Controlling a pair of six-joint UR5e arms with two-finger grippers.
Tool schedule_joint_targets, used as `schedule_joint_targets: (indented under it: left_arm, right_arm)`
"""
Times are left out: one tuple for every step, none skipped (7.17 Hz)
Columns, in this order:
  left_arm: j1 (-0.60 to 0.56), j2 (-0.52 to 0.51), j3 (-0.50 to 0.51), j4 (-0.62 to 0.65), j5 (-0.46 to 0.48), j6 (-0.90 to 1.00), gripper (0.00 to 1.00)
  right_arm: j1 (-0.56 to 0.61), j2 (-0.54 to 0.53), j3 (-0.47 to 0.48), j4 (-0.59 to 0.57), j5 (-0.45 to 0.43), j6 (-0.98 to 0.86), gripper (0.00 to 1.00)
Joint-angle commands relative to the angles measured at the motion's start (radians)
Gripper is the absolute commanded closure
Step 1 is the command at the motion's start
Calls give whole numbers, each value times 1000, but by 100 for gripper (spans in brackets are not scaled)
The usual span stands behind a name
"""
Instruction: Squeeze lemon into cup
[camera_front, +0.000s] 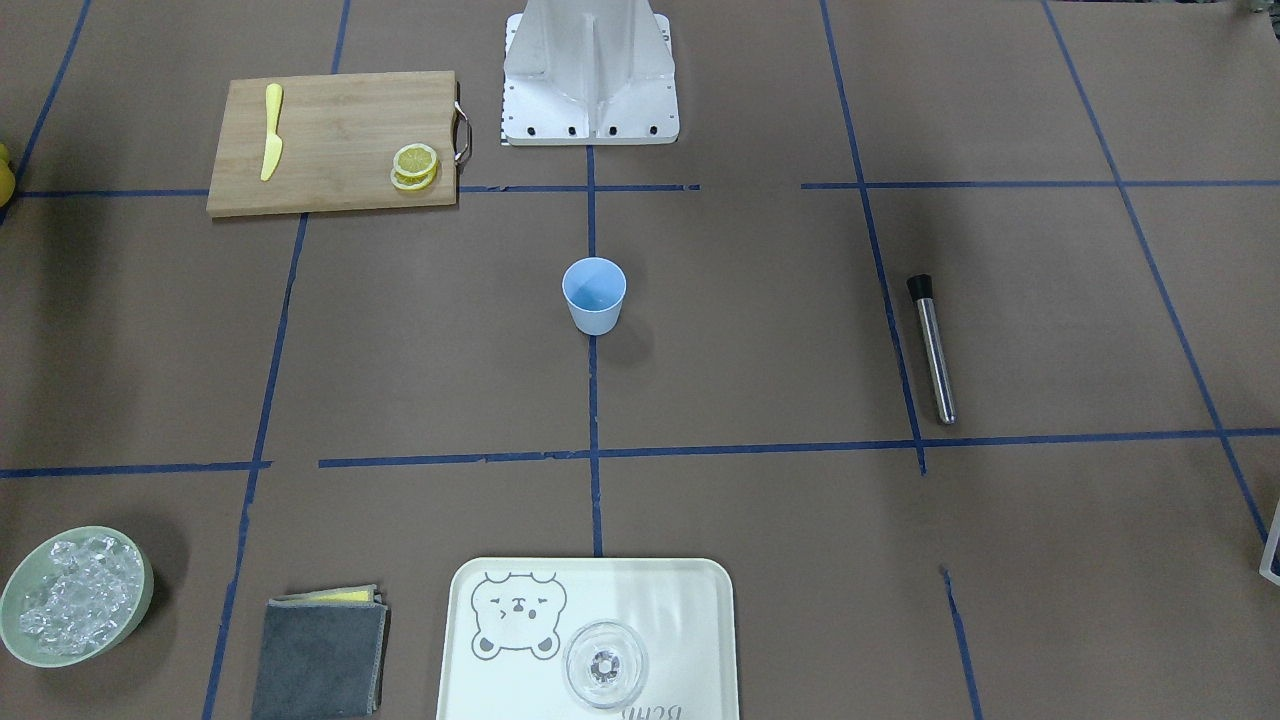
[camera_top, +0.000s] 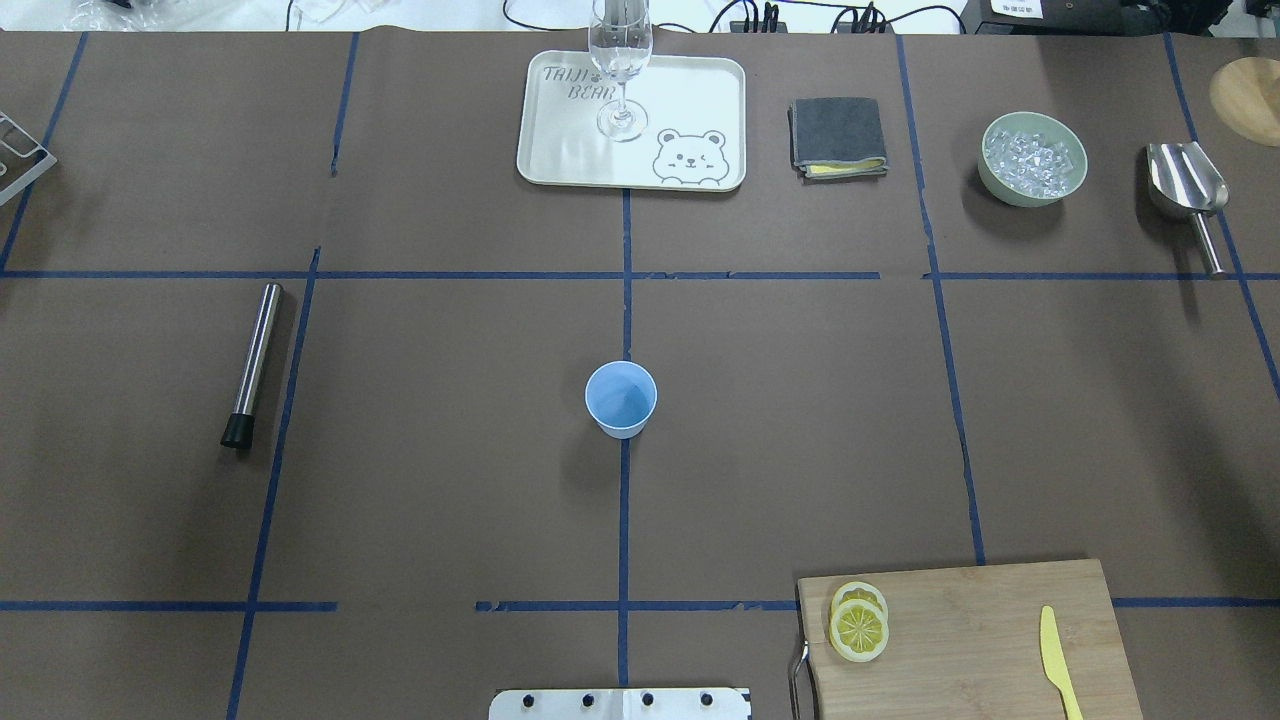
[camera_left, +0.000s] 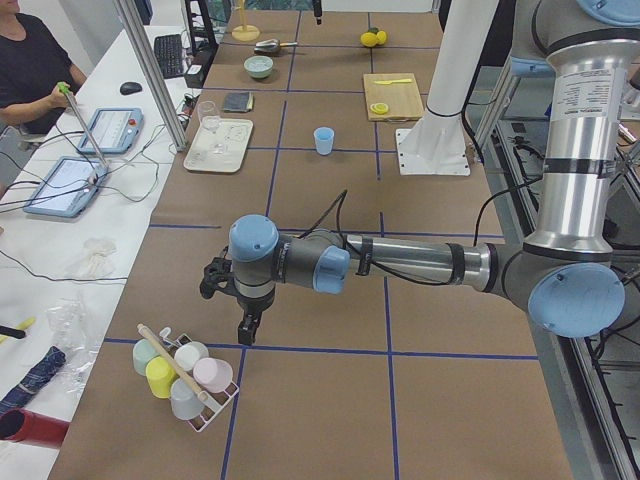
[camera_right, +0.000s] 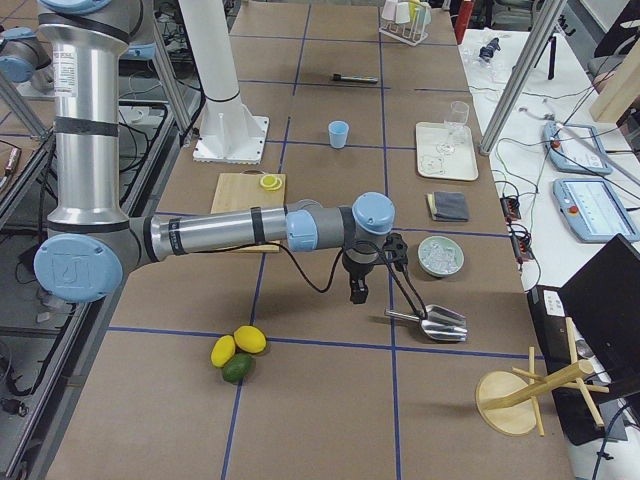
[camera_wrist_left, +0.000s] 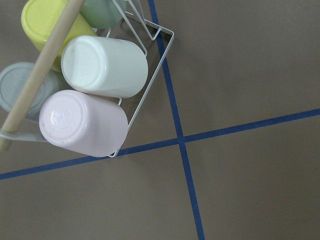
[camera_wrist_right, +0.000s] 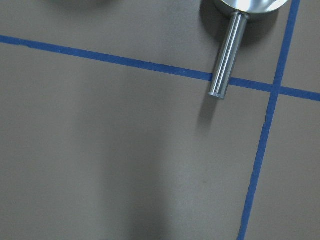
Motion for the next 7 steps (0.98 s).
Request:
schedule_joint_targets:
  left_arm:
    - [0,10,-25,11,1,16,0]
    - [2,9,-26,10,1,19,0]
    - [3,10,-33,11,2,18,0]
    - [3,9,-35,10,1,15,0]
    - [3,9,-35,-1,-1,7,0]
    - [5,9,-36,-2,-4,18,0]
    - [5,10,-35,-4,-66,18,0]
  right_arm:
    - [-1,6,-1,7,-5,11,0]
    - [-2,7,-1,11,-4,13,0]
    - [-2,6,-1,14,-4,13,0]
    - [-2,6,-1,14,-4,13,0]
    - [-2,6,0,14,-4,14,0]
    - [-5,7,5,16,-2,28,0]
    - [-19,10,14,36,-1,78,0]
